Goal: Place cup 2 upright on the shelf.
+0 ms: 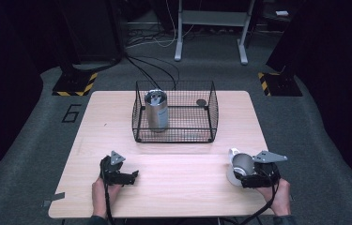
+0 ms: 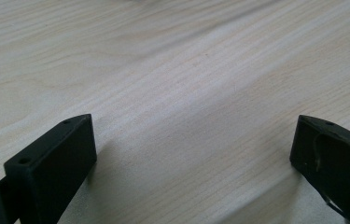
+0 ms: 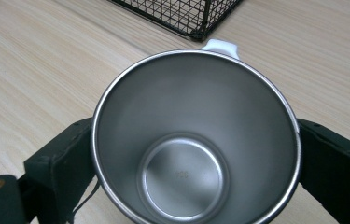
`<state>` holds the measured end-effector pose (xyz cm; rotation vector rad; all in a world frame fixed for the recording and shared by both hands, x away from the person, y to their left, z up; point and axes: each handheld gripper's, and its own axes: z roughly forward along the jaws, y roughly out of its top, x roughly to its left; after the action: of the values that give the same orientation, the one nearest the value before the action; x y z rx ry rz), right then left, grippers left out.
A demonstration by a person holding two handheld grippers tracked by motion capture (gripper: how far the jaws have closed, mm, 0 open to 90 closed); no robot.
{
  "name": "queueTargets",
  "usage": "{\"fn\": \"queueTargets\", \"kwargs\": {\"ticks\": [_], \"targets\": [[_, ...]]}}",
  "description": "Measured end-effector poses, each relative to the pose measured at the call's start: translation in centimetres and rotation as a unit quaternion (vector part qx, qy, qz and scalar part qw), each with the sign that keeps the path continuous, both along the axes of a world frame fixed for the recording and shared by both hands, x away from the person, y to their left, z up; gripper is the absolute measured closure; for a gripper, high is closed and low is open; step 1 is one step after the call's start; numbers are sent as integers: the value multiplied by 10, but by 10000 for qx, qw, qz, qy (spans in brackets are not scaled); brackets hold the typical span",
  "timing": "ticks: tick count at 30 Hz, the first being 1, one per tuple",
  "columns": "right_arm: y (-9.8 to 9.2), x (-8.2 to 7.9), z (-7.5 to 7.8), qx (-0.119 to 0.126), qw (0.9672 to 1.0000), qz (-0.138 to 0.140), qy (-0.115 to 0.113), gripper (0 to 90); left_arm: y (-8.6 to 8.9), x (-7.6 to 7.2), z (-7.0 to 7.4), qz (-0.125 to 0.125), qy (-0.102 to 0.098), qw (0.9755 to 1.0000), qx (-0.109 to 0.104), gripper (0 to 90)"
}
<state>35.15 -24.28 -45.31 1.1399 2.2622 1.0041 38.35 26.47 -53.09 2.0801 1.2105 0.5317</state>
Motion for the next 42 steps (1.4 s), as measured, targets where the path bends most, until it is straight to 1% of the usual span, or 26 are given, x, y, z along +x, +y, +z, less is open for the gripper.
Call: {"fn": "queueTargets", "kwargs": {"ticks": [1, 2, 5, 7, 9, 11, 13, 15, 17, 20, 23, 28, 29, 33, 34, 37, 38, 39, 42], "targets": [[0, 1, 0, -6, 10000, 19, -5, 59, 0, 0, 0, 1, -1, 10000, 4, 3], [1, 1, 1, -29, 10000, 31, 39, 59, 0, 0, 0, 7, -2, 10000, 1, 3], [1, 0, 1, -2, 10000, 34, 27, 59, 0, 0, 0, 7, 0, 10000, 0, 3], [2, 0, 1, 14, 10000, 11, 16, 60, 0, 0, 0, 7, -1, 10000, -2, 3], [2, -1, 1, 24, 10000, 4, -76, 59, 0, 0, 0, 6, 0, 10000, 1, 3], [2, -2, 3, 50, 10000, 21, -54, 60, 0, 0, 0, 7, -1, 10000, 6, 3], [4, -2, 7, 38, 10000, 43, -56, 60, 0, 0, 0, 10, 0, 10000, 0, 3], [6, -3, 10, 1, 9999, 101, -114, 59, 0, 0, 0, -2, 21, 10000, 10, 4], [8, -4, 13, 68, 9998, 111, -178, 60, 0, 0, 0, 9, -1, 10000, 0, 3], [11, -5, 18, 135, 9996, 154, -182, 60, 0, 0, 0, 7, 15, 10000, 8, 4], [14, -6, 22, 101, 9996, 201, -195, 60, 0, 0, 0, -1, 18, 10000, 8, 4], [20, -4, 26, 85, 9994, 275, -213, 60, 0, 0, 0, 2, 15, 10000, 13, 3], [21, -3, 27, 113, 9992, 275, -250, 60, 0, 0, 0, 9, 8, 10000, 1, 4], [24, -2, 29, 174, 9992, 269, -222, 60, 0, 0, 0, 8, 6, 10000, 2, 3], [25, -1, 30, 168, 9990, 307, -263, 60, 0, 0, 0, 9, 16, 10000, 0, 3], [29, 0, 31, 219, 9990, 314, -234, 59, 0, 0, 0, 10, 14, 10000, 4, 3], [30, 2, 32, 196, 9988, 369, -256, 60, 0, 0, 0, 12, 14, 10000, 1, 3], [32, 2, 32, 215, 9989, 350, -230, 60, 0, 0, 0, 15, 12, 10000, -6, 3], [37, 5, 34, 207, 9985, 425, -278, 60, 0, 0, 0, -1, 8, 10000, 13, 4]]}}
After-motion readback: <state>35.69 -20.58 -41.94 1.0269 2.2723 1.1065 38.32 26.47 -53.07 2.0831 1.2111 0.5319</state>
